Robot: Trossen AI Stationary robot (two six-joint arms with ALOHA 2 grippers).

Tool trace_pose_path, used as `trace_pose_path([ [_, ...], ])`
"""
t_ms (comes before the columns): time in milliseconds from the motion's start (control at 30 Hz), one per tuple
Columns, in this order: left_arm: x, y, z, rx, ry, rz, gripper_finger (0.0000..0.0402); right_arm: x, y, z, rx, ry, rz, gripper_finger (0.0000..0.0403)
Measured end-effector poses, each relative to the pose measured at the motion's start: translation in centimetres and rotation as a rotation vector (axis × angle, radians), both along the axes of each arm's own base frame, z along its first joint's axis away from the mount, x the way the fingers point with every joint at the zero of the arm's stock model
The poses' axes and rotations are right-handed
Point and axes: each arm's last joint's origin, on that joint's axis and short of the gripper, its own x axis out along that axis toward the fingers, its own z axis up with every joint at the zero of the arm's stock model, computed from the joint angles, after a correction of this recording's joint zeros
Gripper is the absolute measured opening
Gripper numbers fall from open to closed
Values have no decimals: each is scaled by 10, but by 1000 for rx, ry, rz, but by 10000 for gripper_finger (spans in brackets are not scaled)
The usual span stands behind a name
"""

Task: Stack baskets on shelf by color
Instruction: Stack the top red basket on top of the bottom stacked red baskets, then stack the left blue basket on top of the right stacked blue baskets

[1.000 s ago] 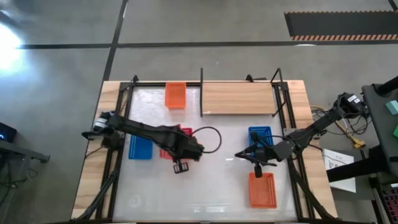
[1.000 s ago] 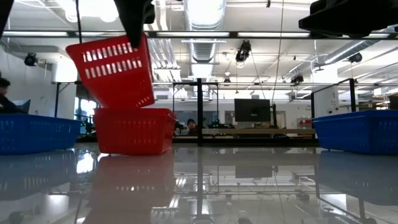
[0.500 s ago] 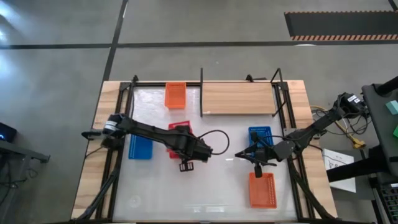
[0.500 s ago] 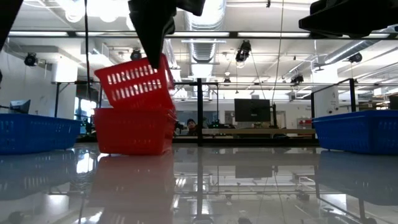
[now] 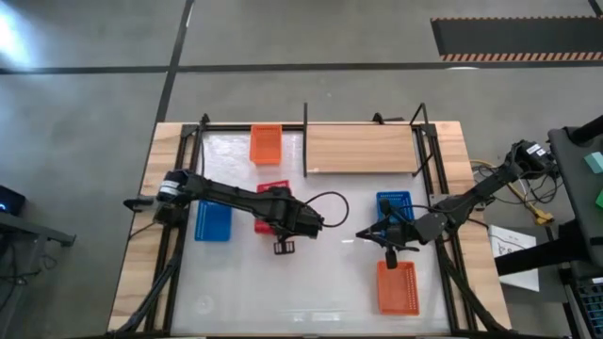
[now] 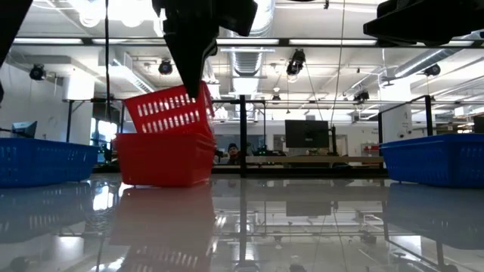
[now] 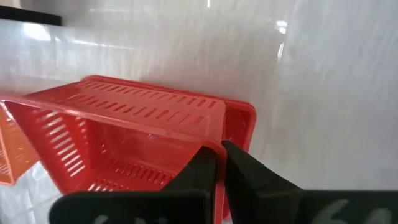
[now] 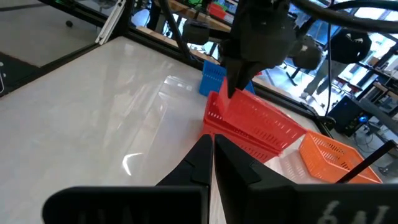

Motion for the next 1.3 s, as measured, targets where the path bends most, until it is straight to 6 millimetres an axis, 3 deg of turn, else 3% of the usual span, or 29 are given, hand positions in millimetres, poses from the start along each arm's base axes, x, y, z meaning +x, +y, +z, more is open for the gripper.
trace_pose_path([
  [367,1,2,-3,-8,15,-6,3,0,0,0,-3,0,0,8],
  [700,2,2,-5,-20,24,-22,76,0,0,0,-2,3,0,9],
  [867,1,2,-1,-44,16,-24,91,0,0,0,-3,3,0,9],
  [1100,-6,0,9,-52,-6,-55,90,0,0,0,-2,3,0,8],
  [1300,-21,-5,42,-25,-212,-86,39,0,0,0,8,0,-1,8],
])
